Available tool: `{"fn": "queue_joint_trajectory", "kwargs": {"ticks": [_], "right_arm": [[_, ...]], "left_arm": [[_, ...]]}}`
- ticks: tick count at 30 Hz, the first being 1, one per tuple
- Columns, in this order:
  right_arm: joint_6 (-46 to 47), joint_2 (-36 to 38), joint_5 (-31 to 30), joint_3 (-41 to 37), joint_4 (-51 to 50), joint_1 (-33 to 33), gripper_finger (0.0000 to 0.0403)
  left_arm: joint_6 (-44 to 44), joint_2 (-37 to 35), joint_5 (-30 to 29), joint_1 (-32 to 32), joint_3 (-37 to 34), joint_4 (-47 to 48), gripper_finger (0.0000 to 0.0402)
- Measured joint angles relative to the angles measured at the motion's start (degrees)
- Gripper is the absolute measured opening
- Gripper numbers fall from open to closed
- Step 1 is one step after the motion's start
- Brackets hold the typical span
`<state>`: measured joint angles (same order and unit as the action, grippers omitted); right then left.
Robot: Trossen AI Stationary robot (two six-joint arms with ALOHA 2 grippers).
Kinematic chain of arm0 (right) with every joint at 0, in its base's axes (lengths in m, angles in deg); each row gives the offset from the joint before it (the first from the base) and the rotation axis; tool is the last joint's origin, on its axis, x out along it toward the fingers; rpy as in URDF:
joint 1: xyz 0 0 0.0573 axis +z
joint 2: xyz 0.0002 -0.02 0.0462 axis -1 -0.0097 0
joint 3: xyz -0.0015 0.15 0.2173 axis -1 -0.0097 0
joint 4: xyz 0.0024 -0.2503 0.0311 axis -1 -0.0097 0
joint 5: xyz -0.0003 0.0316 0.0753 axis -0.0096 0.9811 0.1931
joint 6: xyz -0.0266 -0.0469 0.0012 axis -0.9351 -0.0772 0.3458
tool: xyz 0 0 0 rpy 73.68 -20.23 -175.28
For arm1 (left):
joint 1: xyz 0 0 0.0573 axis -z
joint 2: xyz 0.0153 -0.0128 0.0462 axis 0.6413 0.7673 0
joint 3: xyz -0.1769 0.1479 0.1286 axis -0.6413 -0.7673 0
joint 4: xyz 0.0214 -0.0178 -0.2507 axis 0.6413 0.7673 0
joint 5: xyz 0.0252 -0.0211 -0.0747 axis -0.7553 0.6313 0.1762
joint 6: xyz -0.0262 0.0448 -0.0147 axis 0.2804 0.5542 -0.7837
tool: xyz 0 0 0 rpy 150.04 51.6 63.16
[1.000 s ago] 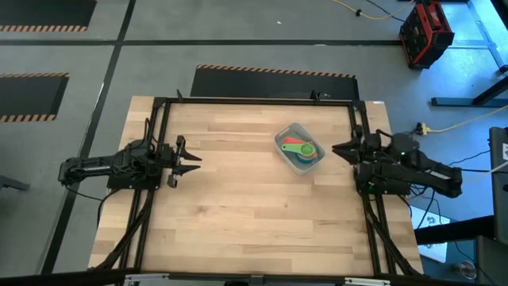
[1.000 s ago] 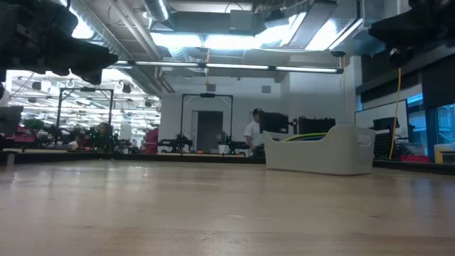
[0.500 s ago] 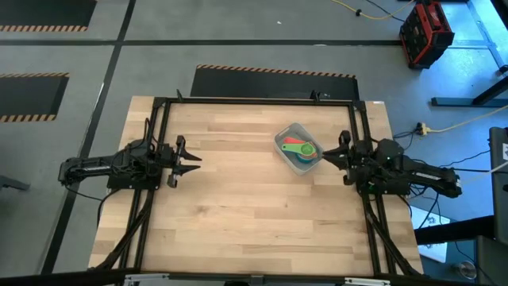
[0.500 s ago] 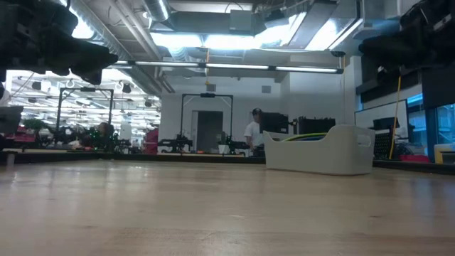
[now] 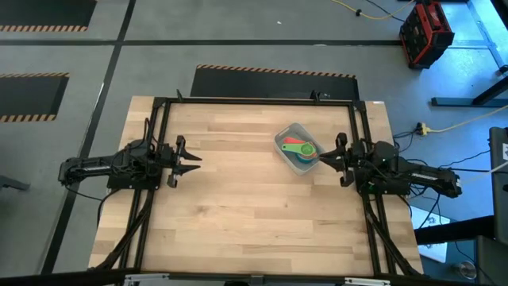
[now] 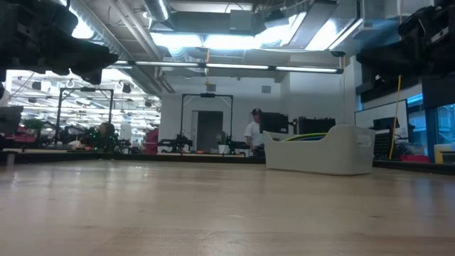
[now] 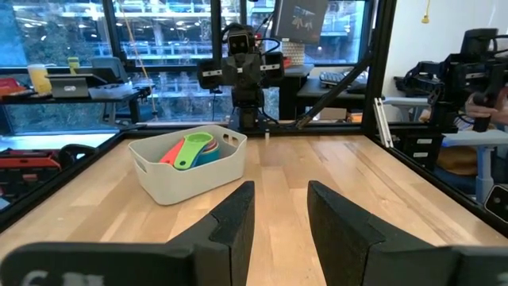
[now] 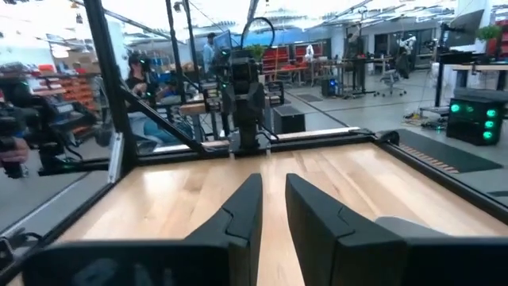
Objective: Nest measuring cups in basket
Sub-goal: Return to Home Position
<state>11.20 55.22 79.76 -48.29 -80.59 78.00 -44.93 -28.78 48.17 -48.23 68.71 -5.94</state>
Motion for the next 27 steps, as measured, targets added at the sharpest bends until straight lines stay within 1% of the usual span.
{"fn": "queue_joint_trajectory", "kwargs": {"ticks": [3, 6, 14, 27], "right_arm": [[-1.0, 0.0, -2.7, 0.0, -2.8, 0.0, 0.0064], [-2.6, -0.4, -4.7, 0.0, -2.7, 0.0, 0.0064], [-4.1, -1.3, -4.8, 0.0, -2.8, 0.0, 0.0064], [-4.1, -1.3, -4.8, 0.0, -2.8, 0.0, 0.0064]], "left_arm": [[0.0, 0.0, 0.0, 0.0, 0.0, 0.0, 0.0111], [0.0, 0.0, 0.0, 0.0, 0.0, 0.0, 0.0111], [0.3, 0.0, -1.1, 0.0, 0.0, 0.6, 0.0111], [0.4, 0.0, -1.1, 0.0, 0.0, 0.8, 0.0111]]}}
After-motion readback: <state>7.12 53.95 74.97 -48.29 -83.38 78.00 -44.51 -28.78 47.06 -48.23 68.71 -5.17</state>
